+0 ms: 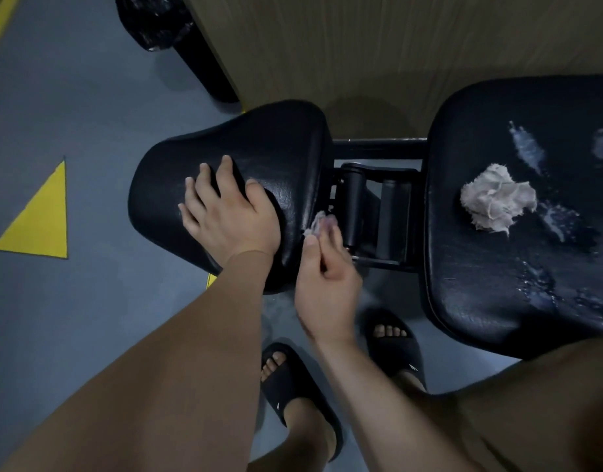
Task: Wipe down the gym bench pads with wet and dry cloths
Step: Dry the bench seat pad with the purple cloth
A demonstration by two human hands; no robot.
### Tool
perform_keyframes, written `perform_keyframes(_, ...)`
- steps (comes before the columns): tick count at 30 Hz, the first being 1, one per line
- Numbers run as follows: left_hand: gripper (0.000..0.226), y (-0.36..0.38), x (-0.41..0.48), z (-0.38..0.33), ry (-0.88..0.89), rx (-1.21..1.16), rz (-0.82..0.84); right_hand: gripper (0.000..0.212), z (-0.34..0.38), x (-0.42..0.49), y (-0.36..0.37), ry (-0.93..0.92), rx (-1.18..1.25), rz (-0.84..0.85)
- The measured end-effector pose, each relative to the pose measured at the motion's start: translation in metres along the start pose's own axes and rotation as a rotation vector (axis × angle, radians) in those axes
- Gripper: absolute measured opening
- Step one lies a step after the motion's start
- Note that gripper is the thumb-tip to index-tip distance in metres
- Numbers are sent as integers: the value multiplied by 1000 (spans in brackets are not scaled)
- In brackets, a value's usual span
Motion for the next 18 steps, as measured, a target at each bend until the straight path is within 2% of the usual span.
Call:
perform_keyframes(6,56,0,-1,0,-7,-10,27,35,19,63,5,68,119,50)
perform_keyframes(9,55,0,0,0,-11,-10,30,35,10,46,4,85,100,32)
perform_keyframes(14,55,1,0,0,-8,5,25,41,-12,-9,-6,-88,-89,17)
perform_keyframes(18,54,-1,1,-1,-11,3,39,51,-20,-44,-7,-171,-214,82)
Point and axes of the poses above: each hand's wrist, its own x-axis towards the middle knuckle, its own y-axis out of the palm, z = x × y, the point moved 4 cm from there along x, towards the middle knuckle, and after that the axes turned 13 degrees about x, right-handed, at the moved point
